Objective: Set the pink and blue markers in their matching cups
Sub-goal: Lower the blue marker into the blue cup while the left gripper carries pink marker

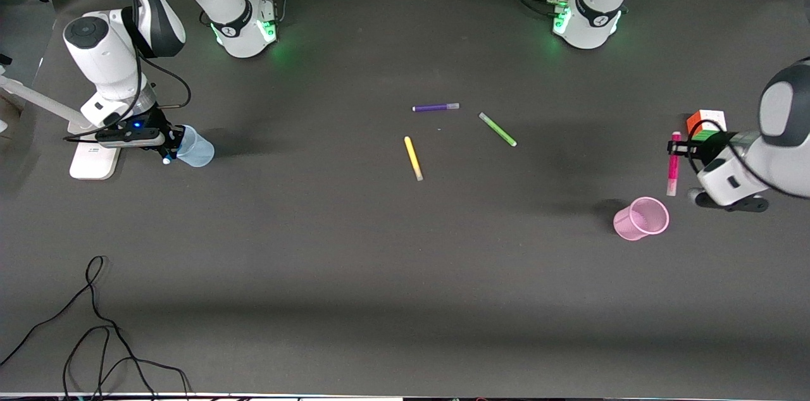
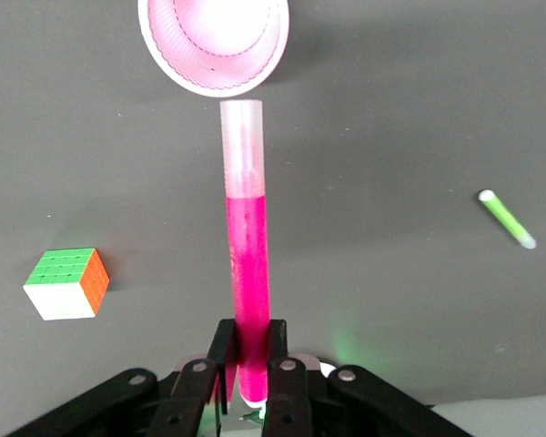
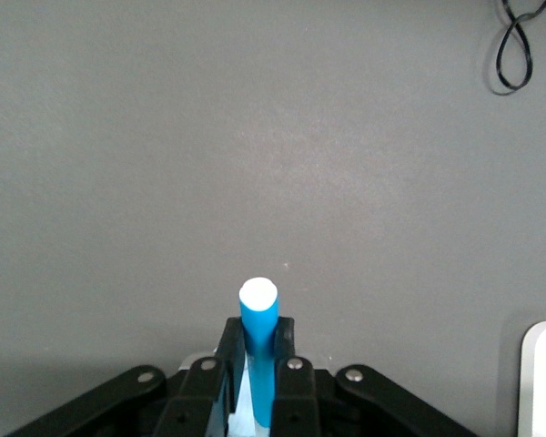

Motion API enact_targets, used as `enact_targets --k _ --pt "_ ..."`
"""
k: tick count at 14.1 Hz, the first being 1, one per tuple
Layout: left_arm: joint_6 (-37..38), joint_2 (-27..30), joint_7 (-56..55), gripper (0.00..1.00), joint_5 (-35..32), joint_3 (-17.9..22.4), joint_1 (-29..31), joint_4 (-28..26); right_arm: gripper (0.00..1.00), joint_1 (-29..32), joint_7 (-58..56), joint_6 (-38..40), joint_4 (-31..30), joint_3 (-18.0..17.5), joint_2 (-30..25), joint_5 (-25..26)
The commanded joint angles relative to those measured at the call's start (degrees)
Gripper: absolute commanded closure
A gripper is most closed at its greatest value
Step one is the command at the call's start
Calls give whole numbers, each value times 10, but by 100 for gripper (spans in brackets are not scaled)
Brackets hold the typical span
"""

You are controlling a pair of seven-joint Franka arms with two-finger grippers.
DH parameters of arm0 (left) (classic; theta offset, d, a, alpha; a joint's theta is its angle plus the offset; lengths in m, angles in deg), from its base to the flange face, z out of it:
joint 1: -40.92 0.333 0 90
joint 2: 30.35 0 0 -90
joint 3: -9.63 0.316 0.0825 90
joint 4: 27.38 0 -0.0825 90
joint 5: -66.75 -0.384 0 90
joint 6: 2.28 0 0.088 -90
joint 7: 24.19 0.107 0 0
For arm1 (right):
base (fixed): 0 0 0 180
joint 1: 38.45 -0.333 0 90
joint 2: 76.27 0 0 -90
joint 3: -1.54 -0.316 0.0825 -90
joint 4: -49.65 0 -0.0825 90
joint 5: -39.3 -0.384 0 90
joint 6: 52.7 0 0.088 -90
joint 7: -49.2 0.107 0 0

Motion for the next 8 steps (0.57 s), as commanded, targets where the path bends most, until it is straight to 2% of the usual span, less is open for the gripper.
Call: enact_targets --k 1,2,3,4,5,6,7,8 --pt "30 -60 -2 96 -16 -3 -4 47 100 -6 1 -47 -10 22 28 21" --pt "29 -79 -9 96 -25 -2 -6 53 91 -6 2 -47 -14 22 28 21" --pt "30 -96 -24 96 -37 -3 -9 60 73 -6 7 -46 -16 22 28 21" --pt "31 -112 -40 96 -39 -3 -11 68 47 -7 16 -41 -15 22 28 21" --pt "33 -127 -49 96 -40 -3 -13 78 42 -7 18 -40 -15 22 28 21" --pt "33 -138 -55 96 -46 -3 -13 82 26 -7 19 -40 -14 22 29 21" --pt "32 -146 -63 96 -52 -3 -14 86 0 -7 19 -39 -13 22 28 21" --pt "33 -158 -74 96 -53 -3 -20 96 0 -7 19 -32 -11 22 28 21"
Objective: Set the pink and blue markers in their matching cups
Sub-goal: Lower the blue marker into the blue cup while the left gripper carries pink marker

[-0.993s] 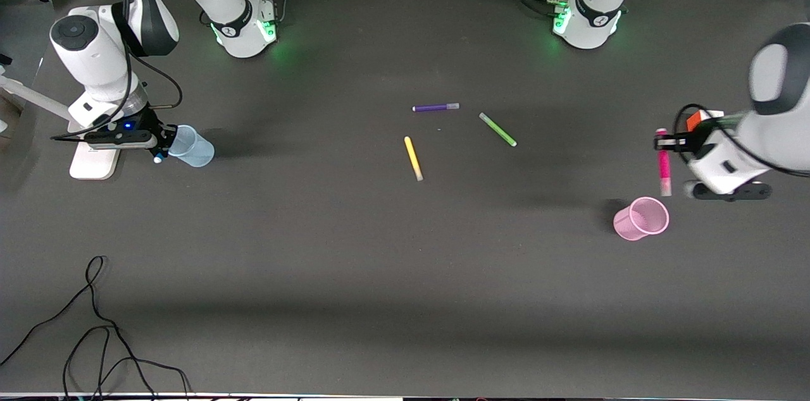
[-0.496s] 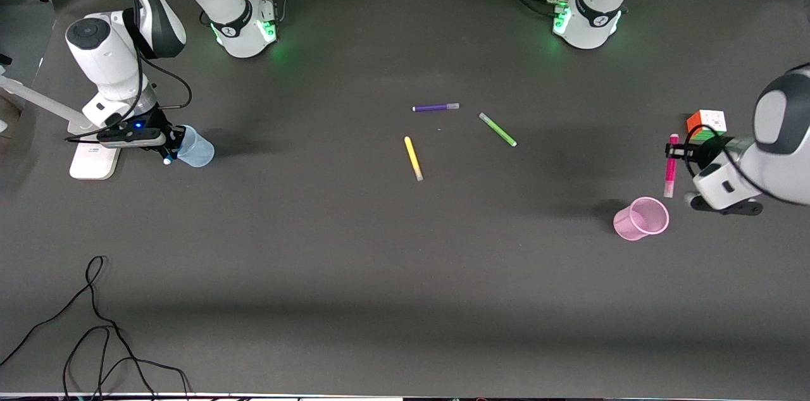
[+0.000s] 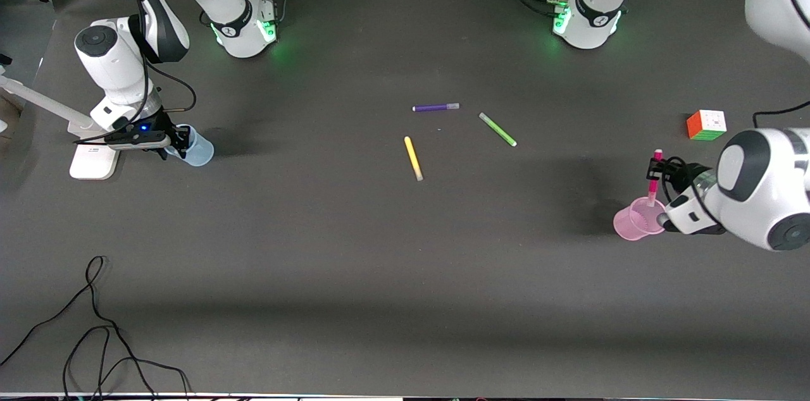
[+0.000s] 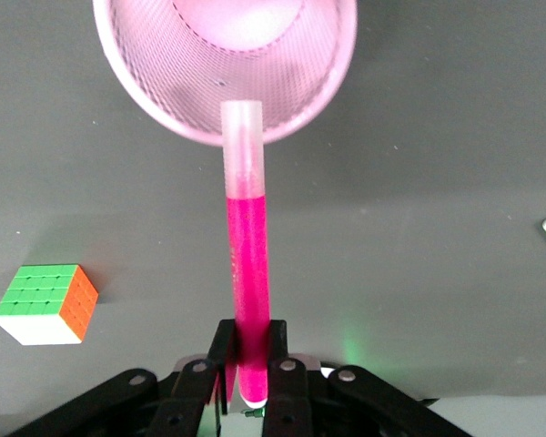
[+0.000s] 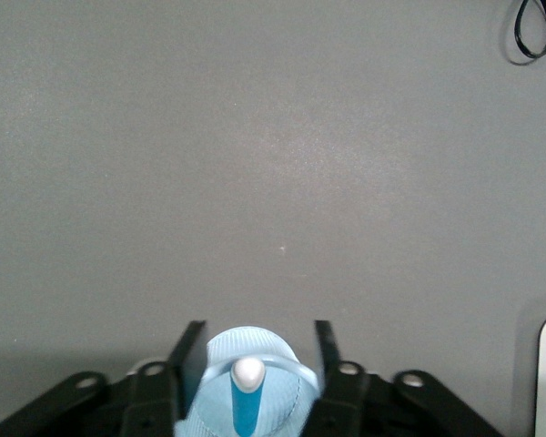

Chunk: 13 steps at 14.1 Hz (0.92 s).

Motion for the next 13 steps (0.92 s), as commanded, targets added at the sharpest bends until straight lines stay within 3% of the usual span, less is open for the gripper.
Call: enact_targets --k 1,10,13 --pt "25 -39 -34 96 -23 0 -21 49 0 -6 18 8 1 7 -6 15" --pt "22 -84 -41 95 -25 0 -22 107 0 -12 13 123 69 -33 -10 2" --pt "16 -88 -41 94 -25 0 -19 115 0 -12 12 165 102 -81 -10 -54"
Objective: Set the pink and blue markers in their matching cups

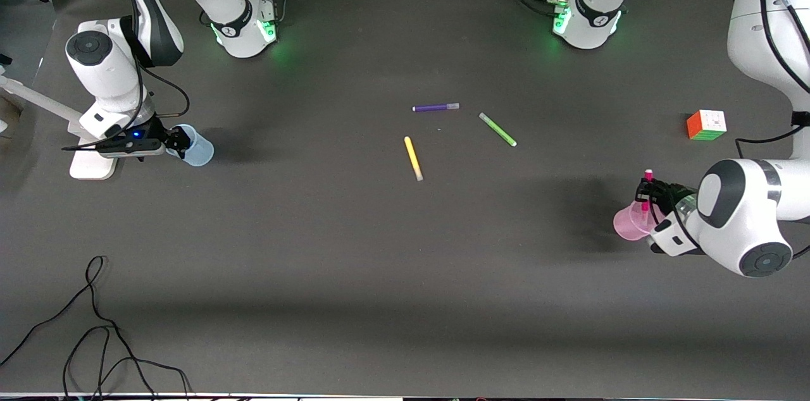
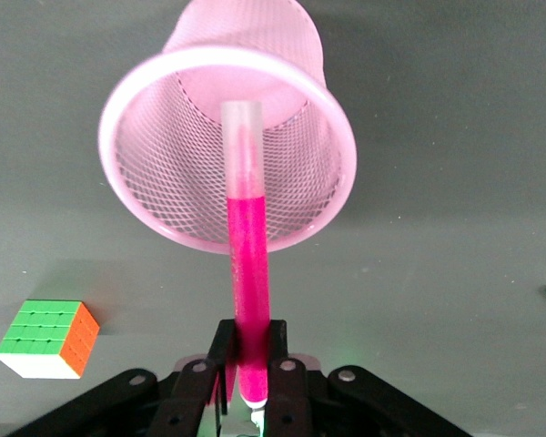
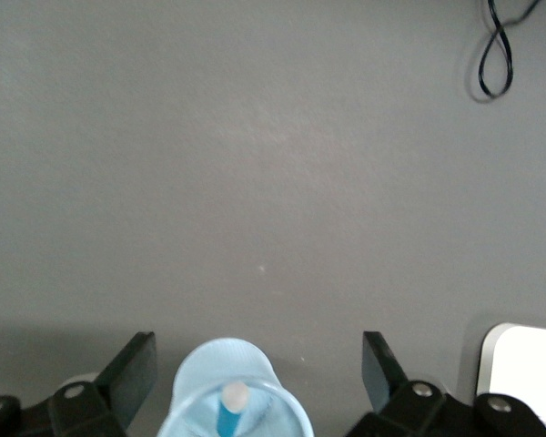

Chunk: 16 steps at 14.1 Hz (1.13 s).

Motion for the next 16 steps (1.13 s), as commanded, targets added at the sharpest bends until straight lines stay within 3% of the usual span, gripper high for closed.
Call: enact_targets --k 1,2,3,7,11,12,16 --pt "12 -17 -8 86 -10 -1 -1 29 0 -6 10 77 46 -44 -3 -53" --pt "11 -18 -4 52 -10 -1 -1 29 0 -6 9 108 67 -63 -2 -77" --pt "11 -18 -3 2 -10 -1 -1 29 0 -6 8 139 88 -78 0 -97" --pt "23 1 -1 0 -11 -1 1 53 0 -6 -23 208 176 -94 11 -111" --pt "35 91 45 0 -5 -3 9 47 0 -5 -95 328 285 -116 26 -260" --pt "36 122 64 0 -4 -3 10 39 0 -5 -98 363 321 -116 38 -271" --pt "-6 262 69 0 12 -4 17 -76 0 -2 -90 509 440 -151 51 -287"
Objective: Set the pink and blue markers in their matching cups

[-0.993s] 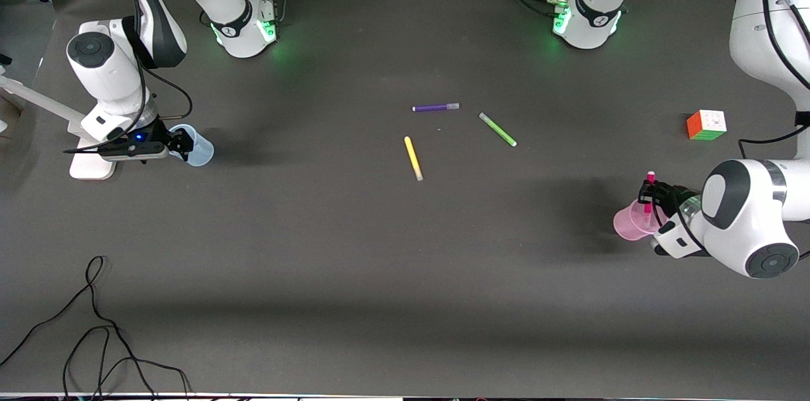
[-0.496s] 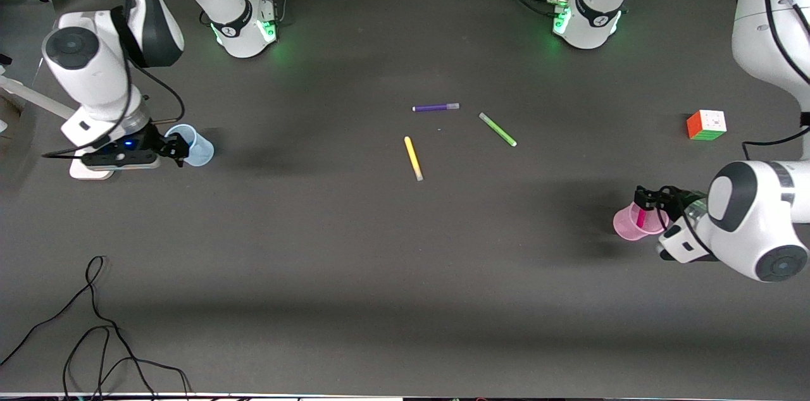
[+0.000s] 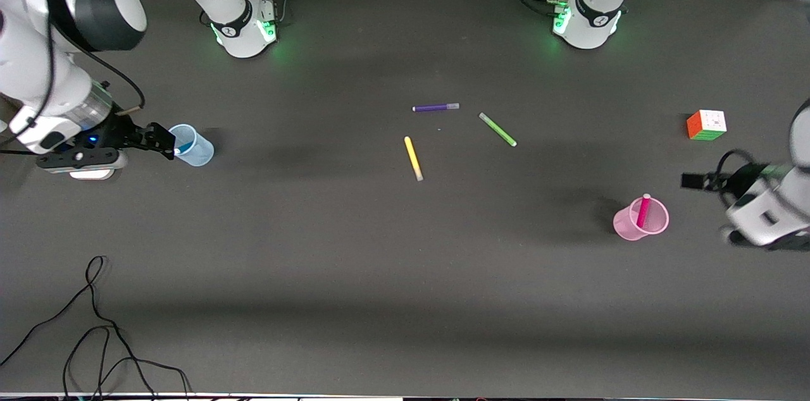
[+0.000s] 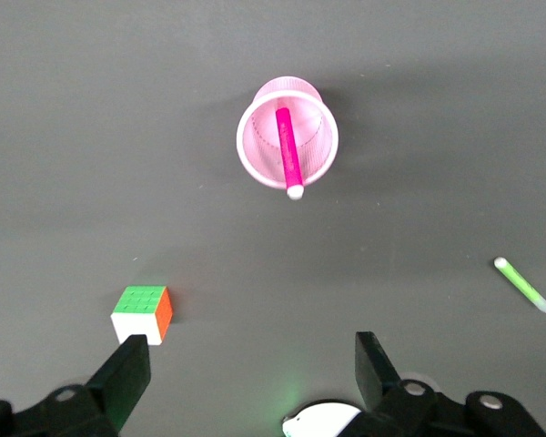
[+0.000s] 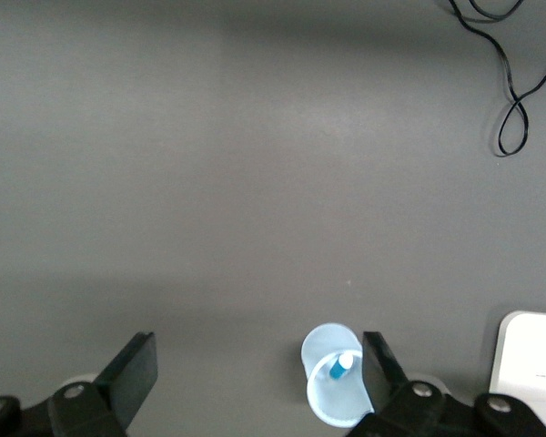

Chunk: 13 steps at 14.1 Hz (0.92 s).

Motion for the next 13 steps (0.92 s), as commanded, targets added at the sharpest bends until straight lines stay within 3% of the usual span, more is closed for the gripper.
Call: enact_targets --k 1,4,5,6,8,10,13 --pt "-58 128 10 0 23 -3 7 -141 0 7 -12 92 73 -34 15 -19" --pt "-112 209 10 0 41 0 -1 -225 0 25 -10 93 72 -49 -17 -20" --pt "-112 221 10 0 47 3 -6 -231 0 49 -9 89 75 -69 -21 -26" --pt "-108 223 6 0 53 24 -35 -227 0 74 -9 81 79 -96 -20 -45" --pt "-97 225 1 0 60 96 -121 -212 0 91 -10 77 120 -100 21 -69" --pt "-67 224 0 0 71 109 -139 -180 0 92 -8 81 165 -96 63 -70" --pt "-48 225 0 0 73 105 -139 -167 0 95 -6 115 173 -97 66 -70"
